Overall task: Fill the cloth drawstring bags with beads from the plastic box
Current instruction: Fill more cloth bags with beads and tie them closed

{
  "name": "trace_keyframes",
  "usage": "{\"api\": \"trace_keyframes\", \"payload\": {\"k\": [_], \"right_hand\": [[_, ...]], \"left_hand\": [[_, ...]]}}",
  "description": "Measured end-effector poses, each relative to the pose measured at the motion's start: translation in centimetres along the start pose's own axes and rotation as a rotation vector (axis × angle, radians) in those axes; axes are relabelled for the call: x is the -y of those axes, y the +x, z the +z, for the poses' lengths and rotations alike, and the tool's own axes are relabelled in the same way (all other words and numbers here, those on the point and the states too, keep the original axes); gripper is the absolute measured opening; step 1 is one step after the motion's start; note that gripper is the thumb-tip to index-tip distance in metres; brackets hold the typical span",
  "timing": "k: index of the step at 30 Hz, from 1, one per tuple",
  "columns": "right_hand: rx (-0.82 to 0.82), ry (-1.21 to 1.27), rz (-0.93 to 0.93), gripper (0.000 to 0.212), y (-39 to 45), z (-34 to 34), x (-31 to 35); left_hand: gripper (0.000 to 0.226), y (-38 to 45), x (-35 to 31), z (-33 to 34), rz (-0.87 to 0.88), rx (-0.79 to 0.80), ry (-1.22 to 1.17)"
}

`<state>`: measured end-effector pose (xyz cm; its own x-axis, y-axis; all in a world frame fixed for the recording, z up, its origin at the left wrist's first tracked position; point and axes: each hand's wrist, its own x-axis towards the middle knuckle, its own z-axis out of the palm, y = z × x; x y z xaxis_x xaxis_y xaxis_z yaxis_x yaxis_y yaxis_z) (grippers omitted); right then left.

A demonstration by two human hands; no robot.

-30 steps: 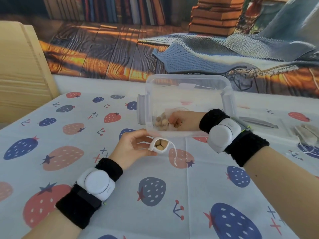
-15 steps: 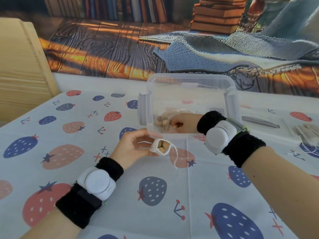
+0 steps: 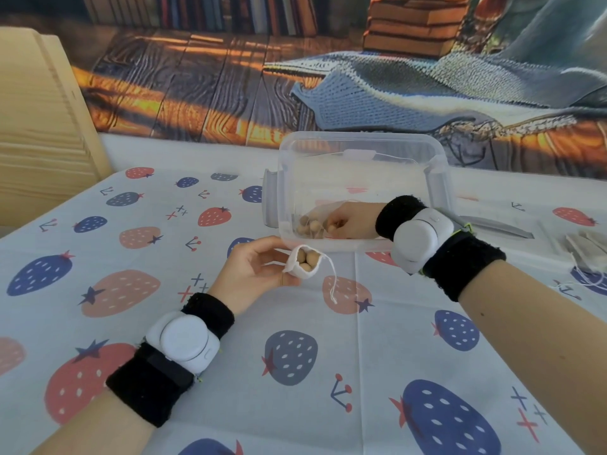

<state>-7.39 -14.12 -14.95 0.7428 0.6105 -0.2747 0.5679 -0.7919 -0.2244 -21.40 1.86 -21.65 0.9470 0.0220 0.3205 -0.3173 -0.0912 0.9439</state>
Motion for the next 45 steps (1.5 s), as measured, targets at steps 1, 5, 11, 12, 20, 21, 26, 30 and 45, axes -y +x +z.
{"api": "trace_keyframes", "payload": {"k": [1, 5, 11, 12, 20, 21, 26, 30, 45], "right_hand": [[0.033, -0.001, 0.01, 0.028, 0.0, 0.0, 0.1], [0.056, -0.062, -0.009, 0.032, 0.1, -0.1, 0.5], [-0.032, -0.014, -0.059, 0.038, -0.2, 0.0, 0.3], [-0.038, -0.016, -0.048, 0.036, -0.1, 0.0, 0.2], [-0.043, -0.033, -0.004, 0.03, -0.1, -0.4, -0.1], [-0.045, -0.048, 0.0, 0.026, -0.1, -0.6, -0.2], [-0.124, -0.008, 0.01, 0.018, -0.1, -2.0, -0.2], [-0.239, 0.252, -0.005, 0.016, -0.5, -2.9, -0.1], [-0.885, 1.189, -0.189, 0.024, -3.3, -3.6, 1.0]], "left_hand": [[0.042, 0.0, 0.0, 0.0, 0.001, 0.001, 0.006], [0.042, 0.0, 0.0, 0.0, 0.012, 0.003, 0.021], [0.041, 0.1, 0.1, -0.1, 0.018, -0.002, 0.021], [0.041, 0.1, 0.1, -0.1, 0.018, -0.004, 0.017], [0.04, 0.1, 0.2, -0.2, 0.014, -0.009, 0.034], [0.041, 0.2, 0.2, -0.2, 0.015, -0.013, 0.033], [0.043, 0.2, 0.1, -0.2, 0.021, -0.017, 0.035], [0.043, 0.2, 0.1, -0.2, 0.017, -0.019, 0.04], [0.036, 0.5, 0.6, -0.5, -0.014, -0.048, 0.146]]}}
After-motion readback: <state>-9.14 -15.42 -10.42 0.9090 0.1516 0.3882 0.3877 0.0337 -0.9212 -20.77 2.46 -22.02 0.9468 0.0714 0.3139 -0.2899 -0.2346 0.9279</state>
